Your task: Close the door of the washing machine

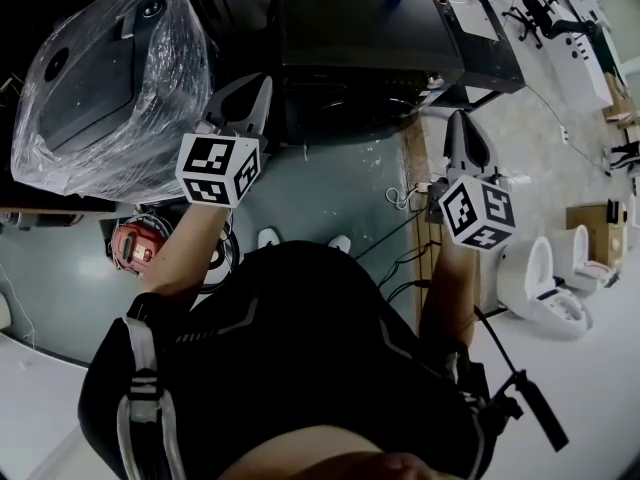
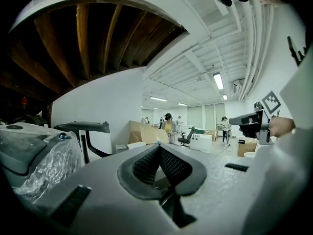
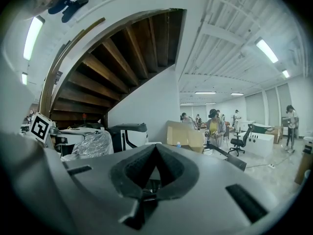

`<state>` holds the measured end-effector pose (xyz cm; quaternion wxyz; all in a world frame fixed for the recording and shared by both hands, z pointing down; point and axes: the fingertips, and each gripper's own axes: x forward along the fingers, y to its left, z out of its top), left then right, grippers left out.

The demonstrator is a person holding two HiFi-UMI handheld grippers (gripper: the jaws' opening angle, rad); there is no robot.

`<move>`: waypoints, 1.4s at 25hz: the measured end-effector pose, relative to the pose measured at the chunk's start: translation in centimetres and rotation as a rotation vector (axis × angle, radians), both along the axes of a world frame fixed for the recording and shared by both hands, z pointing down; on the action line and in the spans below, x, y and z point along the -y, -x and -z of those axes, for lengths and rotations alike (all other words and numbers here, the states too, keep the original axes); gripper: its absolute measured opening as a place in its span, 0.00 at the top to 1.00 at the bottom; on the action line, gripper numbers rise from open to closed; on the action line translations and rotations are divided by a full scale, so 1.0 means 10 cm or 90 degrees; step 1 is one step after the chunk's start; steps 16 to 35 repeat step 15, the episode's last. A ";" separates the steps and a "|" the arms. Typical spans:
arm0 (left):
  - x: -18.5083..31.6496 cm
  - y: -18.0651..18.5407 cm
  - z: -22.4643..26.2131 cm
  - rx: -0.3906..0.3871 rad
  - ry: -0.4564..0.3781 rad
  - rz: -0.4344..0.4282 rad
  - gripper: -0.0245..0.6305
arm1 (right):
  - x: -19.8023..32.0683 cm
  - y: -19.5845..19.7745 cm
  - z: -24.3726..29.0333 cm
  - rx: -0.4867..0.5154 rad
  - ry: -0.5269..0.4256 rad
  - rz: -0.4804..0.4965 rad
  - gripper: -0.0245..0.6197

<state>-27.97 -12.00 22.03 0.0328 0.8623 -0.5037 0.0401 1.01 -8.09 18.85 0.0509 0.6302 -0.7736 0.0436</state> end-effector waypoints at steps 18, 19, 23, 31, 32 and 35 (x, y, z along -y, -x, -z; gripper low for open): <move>0.04 0.05 0.01 -0.001 0.001 -0.005 0.96 | 0.05 0.06 0.04 -0.012 0.000 -0.012 0.96; 0.04 0.05 0.01 -0.001 0.001 -0.005 0.96 | 0.05 0.06 0.04 -0.012 0.000 -0.012 0.96; 0.04 0.05 0.01 -0.001 0.001 -0.005 0.96 | 0.05 0.06 0.04 -0.012 0.000 -0.012 0.96; 0.04 0.05 0.01 -0.001 0.001 -0.005 0.96 | 0.05 0.06 0.04 -0.012 0.000 -0.012 0.96; 0.04 0.05 0.01 -0.001 0.001 -0.005 0.96 | 0.05 0.06 0.04 -0.012 0.000 -0.012 0.96; 0.04 0.05 0.01 -0.001 0.001 -0.005 0.96 | 0.05 0.06 0.04 -0.012 0.000 -0.012 0.96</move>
